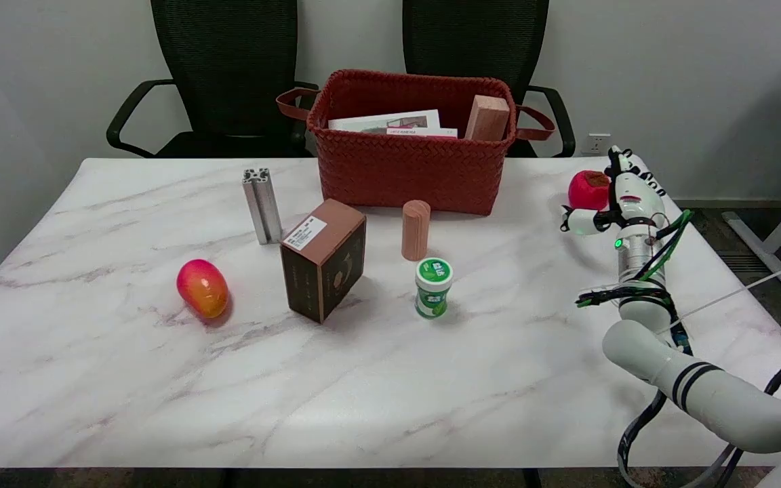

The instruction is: Pick up the green gum jar.

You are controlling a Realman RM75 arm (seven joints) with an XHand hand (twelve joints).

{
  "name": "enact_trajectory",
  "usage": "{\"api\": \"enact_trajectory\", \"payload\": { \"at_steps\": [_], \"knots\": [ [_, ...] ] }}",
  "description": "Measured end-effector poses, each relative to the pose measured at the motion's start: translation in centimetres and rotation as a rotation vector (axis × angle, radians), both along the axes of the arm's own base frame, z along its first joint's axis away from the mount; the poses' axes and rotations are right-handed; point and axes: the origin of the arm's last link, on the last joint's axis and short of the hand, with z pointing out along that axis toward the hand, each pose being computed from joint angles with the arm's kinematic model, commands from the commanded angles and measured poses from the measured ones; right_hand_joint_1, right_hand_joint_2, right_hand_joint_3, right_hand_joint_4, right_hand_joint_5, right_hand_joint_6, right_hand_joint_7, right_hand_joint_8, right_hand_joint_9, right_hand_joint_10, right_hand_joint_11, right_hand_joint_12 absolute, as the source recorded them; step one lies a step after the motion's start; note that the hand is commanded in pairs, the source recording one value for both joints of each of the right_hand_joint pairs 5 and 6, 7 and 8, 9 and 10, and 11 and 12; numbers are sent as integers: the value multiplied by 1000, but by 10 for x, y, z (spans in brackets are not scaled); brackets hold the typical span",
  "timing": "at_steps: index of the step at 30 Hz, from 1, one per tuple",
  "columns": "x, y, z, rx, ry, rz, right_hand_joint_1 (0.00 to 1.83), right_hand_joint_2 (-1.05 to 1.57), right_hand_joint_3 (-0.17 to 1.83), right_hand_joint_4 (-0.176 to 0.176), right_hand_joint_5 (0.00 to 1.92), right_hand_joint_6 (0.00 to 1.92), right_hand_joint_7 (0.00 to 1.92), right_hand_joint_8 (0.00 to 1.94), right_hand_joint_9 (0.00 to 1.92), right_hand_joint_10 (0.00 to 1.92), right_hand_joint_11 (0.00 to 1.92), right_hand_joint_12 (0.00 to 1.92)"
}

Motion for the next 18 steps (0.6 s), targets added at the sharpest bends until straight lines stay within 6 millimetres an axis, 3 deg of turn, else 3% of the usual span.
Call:
{"api": "enact_trajectory", "payload": {
  "at_steps": [18],
  "knots": [
    [1, 4, 2, 5, -6, 3, 1006, 535, 606, 0, 106, 106, 348, 348, 356, 356, 237, 237]
  ]
}}
